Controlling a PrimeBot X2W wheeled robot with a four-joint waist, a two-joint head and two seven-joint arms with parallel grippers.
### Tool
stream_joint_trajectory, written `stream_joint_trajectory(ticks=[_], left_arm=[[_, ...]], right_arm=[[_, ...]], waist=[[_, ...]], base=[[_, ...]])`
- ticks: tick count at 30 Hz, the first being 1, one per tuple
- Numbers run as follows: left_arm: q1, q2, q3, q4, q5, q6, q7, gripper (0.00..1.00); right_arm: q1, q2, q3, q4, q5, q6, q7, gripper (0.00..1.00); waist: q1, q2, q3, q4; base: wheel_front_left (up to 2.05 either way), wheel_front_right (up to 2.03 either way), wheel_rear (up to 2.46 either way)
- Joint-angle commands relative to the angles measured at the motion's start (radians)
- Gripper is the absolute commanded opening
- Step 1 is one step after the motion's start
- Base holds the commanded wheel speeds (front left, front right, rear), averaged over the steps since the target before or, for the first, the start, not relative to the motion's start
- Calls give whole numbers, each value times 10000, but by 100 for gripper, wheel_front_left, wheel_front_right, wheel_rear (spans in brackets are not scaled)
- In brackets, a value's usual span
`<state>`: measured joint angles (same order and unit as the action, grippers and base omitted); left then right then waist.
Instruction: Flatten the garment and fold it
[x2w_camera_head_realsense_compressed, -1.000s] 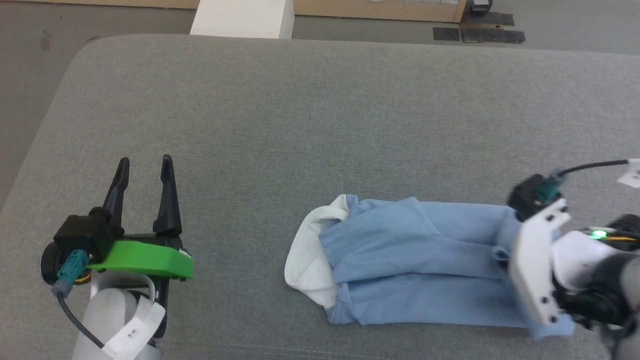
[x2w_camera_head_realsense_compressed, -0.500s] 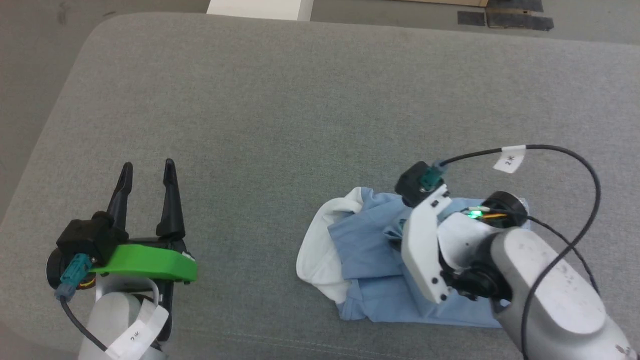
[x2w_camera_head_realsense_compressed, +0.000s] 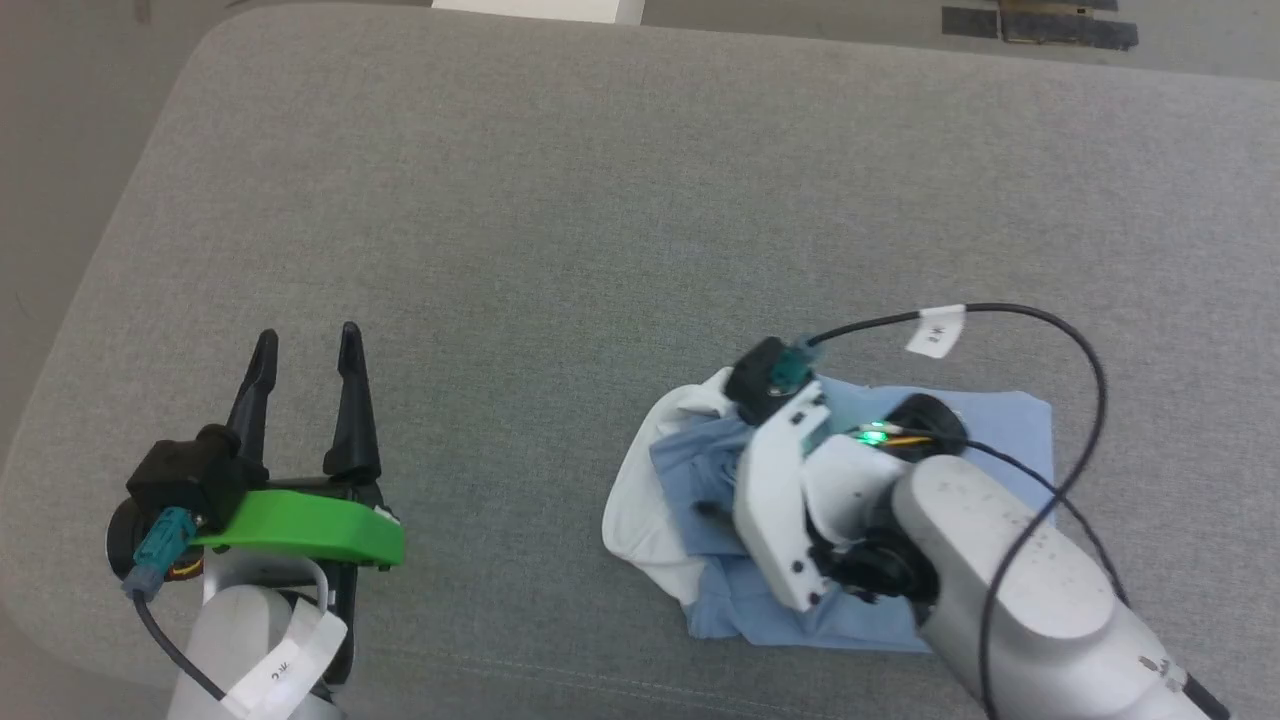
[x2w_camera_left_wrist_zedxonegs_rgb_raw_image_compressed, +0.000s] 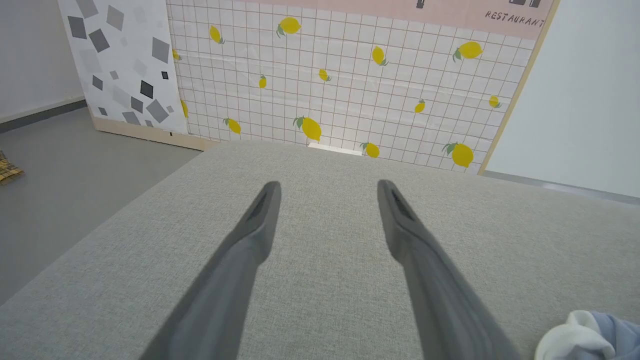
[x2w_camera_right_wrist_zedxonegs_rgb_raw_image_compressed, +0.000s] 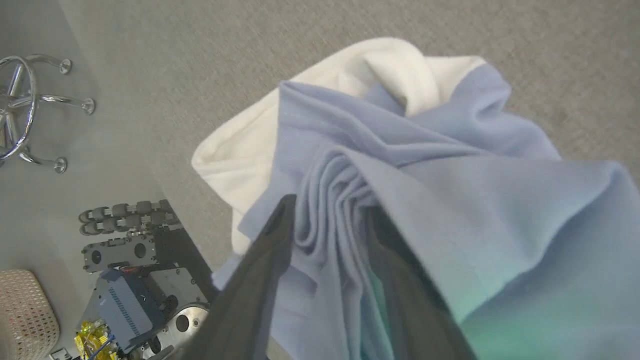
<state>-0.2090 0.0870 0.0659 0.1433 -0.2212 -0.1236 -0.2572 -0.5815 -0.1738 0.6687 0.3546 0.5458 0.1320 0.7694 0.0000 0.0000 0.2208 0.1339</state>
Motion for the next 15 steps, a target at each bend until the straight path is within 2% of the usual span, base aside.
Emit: stream_joint_trajectory(ticks=[1, 9, 12, 15], left_arm=[[-4, -38, -19, 41, -18, -69, -45, 100], [134, 18, -72, 279, 21, -70, -45, 100], [165, 54, -81, 309, 33, -70, -45, 100], [196, 72, -65, 303, 78, -70, -45, 100]], right_arm=[[-267, 113, 186, -110, 172, -13, -174, 100], [-795, 1, 854, -1296, 1157, -13, -938, 100], [-915, -250, 444, -1910, 1241, -13, -1750, 100], [-860, -489, -562, -2530, 1101, -13, -3146, 100]], waist=[[0, 0, -92, -69], [0, 0, -714, -460], [0, 0, -983, -623], [0, 0, -1196, -780]], base=[[0, 0, 0], [0, 0, 0], [0, 0, 0], [0, 0, 0]])
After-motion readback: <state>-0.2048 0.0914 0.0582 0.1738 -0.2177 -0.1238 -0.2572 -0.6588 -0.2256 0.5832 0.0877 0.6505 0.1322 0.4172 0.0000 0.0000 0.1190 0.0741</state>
